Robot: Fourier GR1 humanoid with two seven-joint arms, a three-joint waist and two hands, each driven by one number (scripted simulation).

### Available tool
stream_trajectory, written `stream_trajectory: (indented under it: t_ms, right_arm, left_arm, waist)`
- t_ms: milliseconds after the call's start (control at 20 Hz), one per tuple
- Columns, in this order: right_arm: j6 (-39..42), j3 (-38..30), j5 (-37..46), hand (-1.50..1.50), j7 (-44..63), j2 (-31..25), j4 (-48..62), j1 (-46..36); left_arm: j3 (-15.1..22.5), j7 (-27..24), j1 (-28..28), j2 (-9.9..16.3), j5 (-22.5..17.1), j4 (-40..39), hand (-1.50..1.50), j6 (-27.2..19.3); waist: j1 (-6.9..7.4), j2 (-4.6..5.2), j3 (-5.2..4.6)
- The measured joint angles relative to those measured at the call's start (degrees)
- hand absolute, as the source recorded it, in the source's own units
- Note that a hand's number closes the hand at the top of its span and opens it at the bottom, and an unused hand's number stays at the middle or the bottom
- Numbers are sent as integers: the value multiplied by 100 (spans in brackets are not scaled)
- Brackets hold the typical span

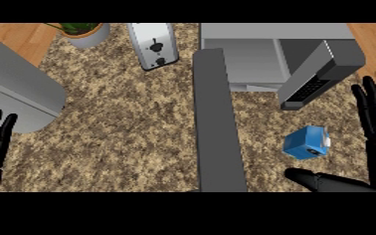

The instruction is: Pick up the milk, place it into the microwave and close the microwave

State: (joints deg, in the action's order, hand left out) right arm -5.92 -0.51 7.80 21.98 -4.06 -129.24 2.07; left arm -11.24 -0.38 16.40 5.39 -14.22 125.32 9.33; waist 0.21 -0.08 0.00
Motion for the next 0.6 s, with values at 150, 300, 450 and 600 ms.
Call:
stream_trajectory:
  t_ms: [150, 300, 450, 600]
  right_arm:
    - [53, -82, -60, -150, -365, 48, 307, 194]
    - [136, -199, -170, -150, -694, 59, 646, 307]
    - [125, -214, -158, -150, -1046, 172, 875, 563]
    - [118, -382, -249, -150, -1277, 197, 1200, 586]
  left_arm:
    - [-103, 28, 158, -25, -103, 163, -150, 114]
    - [-355, 163, 214, 68, -352, 260, -150, 239]
    - [-537, 130, 232, 74, -489, 226, -150, 360]
    - [-585, 73, 414, -37, -499, 329, -150, 500]
  waist:
    - [0, 1, 1]
    - [0, 1, 0]
    - [-7, 2, 1]
    - [-1, 3, 1]
